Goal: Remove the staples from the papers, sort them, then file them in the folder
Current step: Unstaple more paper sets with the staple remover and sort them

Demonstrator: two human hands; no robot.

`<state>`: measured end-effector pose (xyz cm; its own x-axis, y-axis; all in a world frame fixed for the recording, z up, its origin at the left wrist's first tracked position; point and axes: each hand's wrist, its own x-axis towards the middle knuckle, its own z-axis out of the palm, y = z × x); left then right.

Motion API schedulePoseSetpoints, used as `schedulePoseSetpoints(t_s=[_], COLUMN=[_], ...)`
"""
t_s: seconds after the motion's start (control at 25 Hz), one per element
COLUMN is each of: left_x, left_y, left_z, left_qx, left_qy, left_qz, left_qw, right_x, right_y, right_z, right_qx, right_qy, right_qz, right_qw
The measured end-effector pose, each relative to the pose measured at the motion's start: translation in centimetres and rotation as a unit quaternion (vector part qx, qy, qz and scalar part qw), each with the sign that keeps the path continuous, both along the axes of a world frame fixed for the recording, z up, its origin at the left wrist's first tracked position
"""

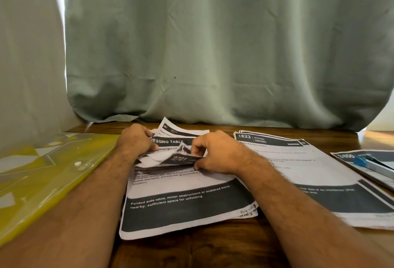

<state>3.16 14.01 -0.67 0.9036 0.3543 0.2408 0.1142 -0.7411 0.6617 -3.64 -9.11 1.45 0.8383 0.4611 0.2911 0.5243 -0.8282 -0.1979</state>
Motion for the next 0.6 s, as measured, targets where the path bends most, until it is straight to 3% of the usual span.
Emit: schedulePoseSetpoints(t_s=[0.16, 0.32, 0.4, 0.52, 0.6], left_x=[-0.3, -1.6, -1.8, -2.2, -2.4], left_y=[0.1, 0.1, 0.2, -0.5, -1.1], left_z=[0.7, 1.2, 1.6, 2.7, 2.8], left_qx=[-0.106, -0.199, -0.188, -0.226, -0.244], left_qy=[-0.004, 0.013, -0.076, -0.227, -0.204], left_qz=[0.002, -0.028, -0.019, -0.028, -0.06], left_qw=[0.994, 0.979, 0.979, 0.947, 0.946], right_x=[-0.2, 0.3, 0.5, 0.9, 1.0], right_y=[0.1, 0.1, 0.1, 0.3, 0.3], right_z=[0.0, -0.1, -0.2, -0.4, -0.4], right_qx=[0.049, 0.048, 0.122, 0.198, 0.196], right_qy=[0.014, -0.047, -0.058, -0.083, -0.094], right_qz=[0.018, 0.015, 0.013, 0.014, 0.006], right_qw=[0.999, 0.998, 0.991, 0.977, 0.976])
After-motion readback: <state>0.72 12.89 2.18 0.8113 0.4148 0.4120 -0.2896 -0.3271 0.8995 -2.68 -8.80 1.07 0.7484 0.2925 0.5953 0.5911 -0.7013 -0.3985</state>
